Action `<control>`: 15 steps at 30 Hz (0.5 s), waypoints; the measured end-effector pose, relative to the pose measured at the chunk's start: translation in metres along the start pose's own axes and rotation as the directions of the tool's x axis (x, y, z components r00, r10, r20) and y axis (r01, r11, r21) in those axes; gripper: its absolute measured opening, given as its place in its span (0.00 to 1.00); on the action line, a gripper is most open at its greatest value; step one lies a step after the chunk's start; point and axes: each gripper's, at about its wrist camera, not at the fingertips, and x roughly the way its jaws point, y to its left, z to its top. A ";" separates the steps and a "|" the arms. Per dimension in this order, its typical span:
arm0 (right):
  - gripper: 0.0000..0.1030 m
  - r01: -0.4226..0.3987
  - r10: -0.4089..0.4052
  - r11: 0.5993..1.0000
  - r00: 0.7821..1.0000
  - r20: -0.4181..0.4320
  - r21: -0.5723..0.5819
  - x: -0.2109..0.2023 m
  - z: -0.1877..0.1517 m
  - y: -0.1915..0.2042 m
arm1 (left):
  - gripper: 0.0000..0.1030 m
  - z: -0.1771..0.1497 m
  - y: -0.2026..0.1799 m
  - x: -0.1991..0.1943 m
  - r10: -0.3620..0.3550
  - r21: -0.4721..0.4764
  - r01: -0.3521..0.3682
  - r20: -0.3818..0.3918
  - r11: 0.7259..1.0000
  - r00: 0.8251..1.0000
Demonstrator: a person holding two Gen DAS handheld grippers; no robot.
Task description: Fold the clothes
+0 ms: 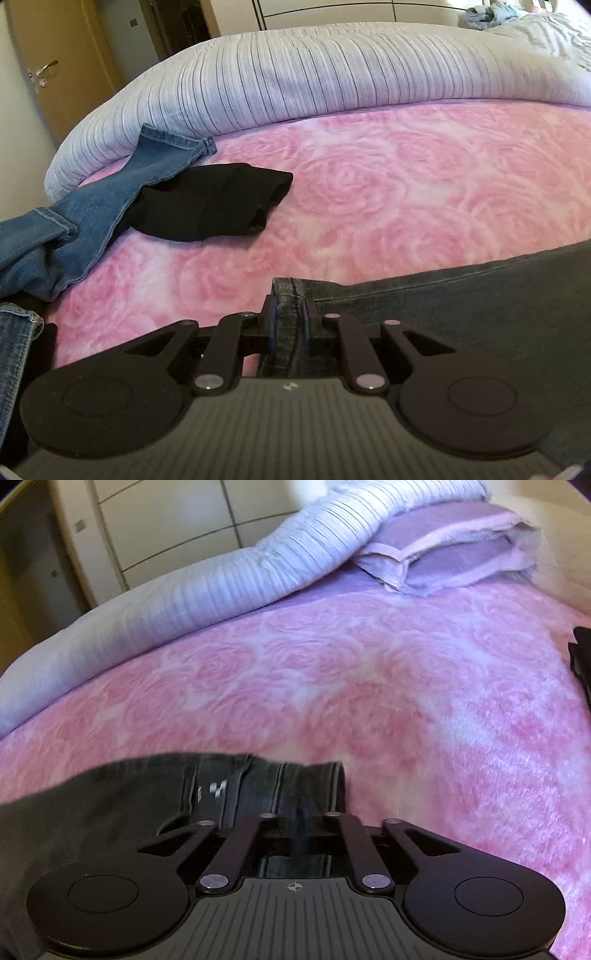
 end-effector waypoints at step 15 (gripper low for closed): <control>0.38 -0.051 0.050 0.998 0.998 0.027 0.024 -0.009 -0.017 -0.012 | 0.11 -0.001 -0.004 -0.008 0.023 -0.002 -0.023 -0.012 1.000 1.000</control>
